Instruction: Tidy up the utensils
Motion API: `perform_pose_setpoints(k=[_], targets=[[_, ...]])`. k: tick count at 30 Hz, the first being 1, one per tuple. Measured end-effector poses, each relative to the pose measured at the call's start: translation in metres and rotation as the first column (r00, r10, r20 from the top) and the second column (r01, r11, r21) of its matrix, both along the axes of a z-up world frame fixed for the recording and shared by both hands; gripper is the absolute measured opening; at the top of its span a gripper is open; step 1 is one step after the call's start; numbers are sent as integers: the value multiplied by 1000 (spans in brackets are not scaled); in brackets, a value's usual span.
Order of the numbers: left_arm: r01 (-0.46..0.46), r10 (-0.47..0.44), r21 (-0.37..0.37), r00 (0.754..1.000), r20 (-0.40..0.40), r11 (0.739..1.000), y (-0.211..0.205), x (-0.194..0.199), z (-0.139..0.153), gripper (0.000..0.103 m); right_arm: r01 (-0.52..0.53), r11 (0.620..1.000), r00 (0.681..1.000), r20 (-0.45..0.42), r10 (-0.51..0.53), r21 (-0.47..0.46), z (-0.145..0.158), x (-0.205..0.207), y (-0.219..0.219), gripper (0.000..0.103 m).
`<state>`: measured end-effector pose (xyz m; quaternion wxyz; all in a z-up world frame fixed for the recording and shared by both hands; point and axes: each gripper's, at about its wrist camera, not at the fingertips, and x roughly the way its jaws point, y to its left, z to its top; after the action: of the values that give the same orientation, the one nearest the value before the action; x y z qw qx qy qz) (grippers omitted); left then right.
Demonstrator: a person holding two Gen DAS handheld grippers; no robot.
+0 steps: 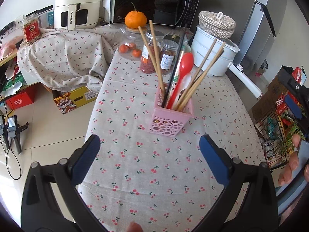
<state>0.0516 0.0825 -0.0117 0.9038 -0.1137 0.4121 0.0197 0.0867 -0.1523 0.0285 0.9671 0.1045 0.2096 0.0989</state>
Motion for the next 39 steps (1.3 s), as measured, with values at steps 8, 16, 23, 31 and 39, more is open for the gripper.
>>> perform_pose_setpoints(k=[8,16,23,31,39], targets=[[74,-76,76,997,24,994,-50,-30,-1,102,20,996,998,-55,-25,-90,-4,-48,-48,103],[97,-110,146,990,84,984,-71,-49,12,102,3,993,996,-87,-13,-122,-11,-74,-66,103],[62,-85,148,985,149,987,-72,-54,25,102,-84,985,985,-163,58,-152,-24,-72,-65,103],[45,-66,125,984,168,991,-75,-52,27,102,-71,984,981,-189,40,-162,-32,-64,-66,103],[35,-55,112,981,186,993,-77,-54,28,102,-65,988,976,-216,33,-143,-35,-61,-67,103]])
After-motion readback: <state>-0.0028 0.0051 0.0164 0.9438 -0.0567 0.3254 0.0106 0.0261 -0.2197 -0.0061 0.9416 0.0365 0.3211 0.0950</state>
